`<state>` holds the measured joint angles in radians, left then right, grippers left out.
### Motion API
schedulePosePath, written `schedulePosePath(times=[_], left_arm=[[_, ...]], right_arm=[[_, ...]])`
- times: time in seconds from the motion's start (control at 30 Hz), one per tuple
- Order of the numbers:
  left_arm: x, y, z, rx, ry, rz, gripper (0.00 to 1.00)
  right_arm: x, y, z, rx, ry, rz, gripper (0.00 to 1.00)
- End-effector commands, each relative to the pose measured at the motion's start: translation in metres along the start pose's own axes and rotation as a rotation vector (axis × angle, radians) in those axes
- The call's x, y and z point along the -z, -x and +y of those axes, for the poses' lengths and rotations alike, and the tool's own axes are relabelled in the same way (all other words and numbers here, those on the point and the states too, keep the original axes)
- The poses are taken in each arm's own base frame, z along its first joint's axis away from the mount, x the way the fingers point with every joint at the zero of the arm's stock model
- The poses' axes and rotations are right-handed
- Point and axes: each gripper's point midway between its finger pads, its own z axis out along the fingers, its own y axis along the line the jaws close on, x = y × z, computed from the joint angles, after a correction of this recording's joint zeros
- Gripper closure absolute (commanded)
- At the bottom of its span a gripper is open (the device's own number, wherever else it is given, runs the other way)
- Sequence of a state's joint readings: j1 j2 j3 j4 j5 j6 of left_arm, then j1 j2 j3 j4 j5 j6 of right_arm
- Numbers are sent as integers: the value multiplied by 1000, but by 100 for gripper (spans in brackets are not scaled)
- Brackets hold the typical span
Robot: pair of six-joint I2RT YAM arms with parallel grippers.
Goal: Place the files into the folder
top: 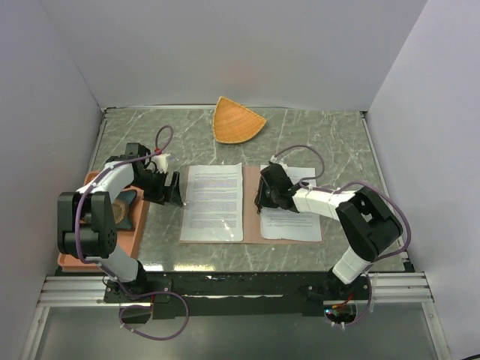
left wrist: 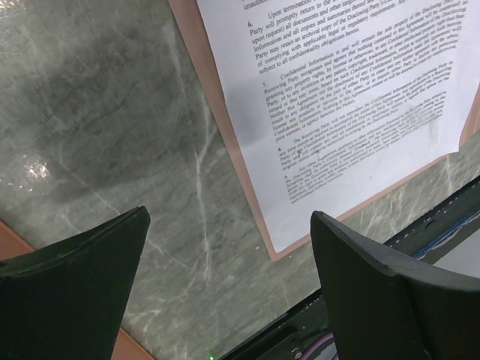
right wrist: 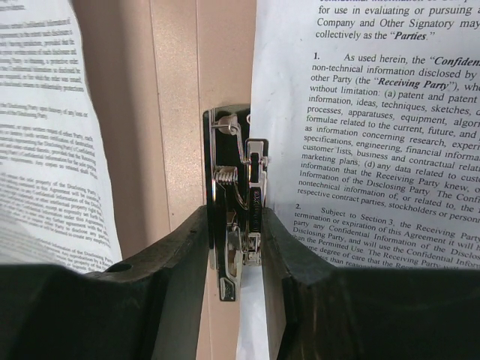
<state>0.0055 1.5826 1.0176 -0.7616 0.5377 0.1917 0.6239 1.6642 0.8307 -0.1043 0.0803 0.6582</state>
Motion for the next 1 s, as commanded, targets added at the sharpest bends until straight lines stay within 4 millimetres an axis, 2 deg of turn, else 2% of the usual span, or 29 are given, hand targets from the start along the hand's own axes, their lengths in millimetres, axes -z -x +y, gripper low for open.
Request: schedulePosePath(times=[0.0,0.2,0.47,0.63,0.8,0.87,0.9,0.97], left_arm=[[-8,15,-6,-4,-9,-34,4],[-19,20,-4,9,20,-27,4],[-30,29,3,43,22,-21,4],[-26,41,-14,52,-61,-30,4],[-24,49,-41,54,-167,-27,4],[-22,50,-47,45,-185,-29,1],[-20,54,-49,41,-189,-36,9],[-17,53,-53,48,-199,-20,17]], right_arm=[[-17,-76,-45,-42,-61,231,100],[-21,-86,-48,-113,13,245,100],[-24,-97,-54,-142,26,271,100],[-25,-97,-52,-137,31,274,100],[-25,-93,-52,-137,20,269,100],[-23,-91,-54,-130,6,269,100],[-23,-88,-54,-128,-3,261,100],[-21,-89,-54,-118,-17,263,100]])
